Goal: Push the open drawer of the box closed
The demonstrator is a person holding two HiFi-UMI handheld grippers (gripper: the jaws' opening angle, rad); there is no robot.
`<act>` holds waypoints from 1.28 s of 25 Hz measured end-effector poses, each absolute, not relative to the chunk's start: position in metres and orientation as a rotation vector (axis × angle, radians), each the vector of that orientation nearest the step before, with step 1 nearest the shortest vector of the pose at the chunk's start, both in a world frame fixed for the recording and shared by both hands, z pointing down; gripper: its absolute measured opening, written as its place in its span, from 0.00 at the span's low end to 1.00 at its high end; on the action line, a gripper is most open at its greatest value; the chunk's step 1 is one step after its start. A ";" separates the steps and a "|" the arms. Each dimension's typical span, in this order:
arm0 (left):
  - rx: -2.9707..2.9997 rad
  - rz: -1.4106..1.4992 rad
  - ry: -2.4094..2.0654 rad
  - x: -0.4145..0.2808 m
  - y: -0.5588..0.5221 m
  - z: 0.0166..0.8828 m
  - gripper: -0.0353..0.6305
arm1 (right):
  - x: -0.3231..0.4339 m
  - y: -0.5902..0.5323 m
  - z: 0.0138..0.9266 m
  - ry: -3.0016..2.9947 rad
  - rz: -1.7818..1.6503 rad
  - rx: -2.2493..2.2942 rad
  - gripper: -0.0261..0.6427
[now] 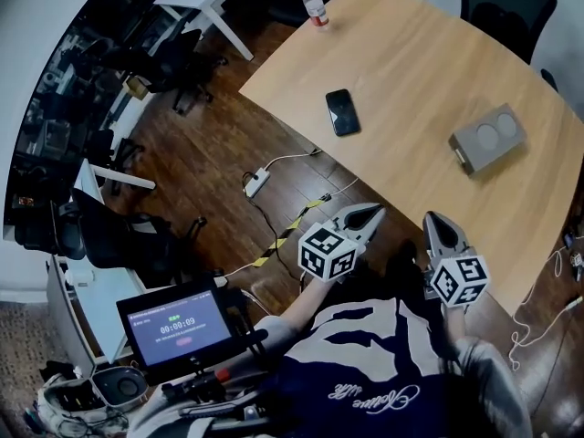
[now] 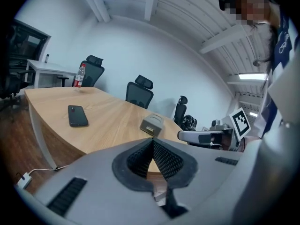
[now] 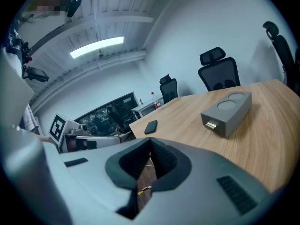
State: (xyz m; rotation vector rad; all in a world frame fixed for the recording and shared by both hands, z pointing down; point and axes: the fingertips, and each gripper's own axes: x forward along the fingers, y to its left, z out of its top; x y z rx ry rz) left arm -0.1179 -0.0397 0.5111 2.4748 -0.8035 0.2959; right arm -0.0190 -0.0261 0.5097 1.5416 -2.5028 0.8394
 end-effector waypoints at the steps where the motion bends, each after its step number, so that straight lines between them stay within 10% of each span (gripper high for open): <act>1: 2.476 0.295 -0.800 -0.126 -0.035 0.515 0.05 | -0.027 -0.021 0.512 -2.508 0.834 1.554 0.04; 32: 2.616 0.285 -0.448 -0.114 0.060 0.500 0.05 | -0.042 0.108 0.497 -2.375 0.767 1.861 0.04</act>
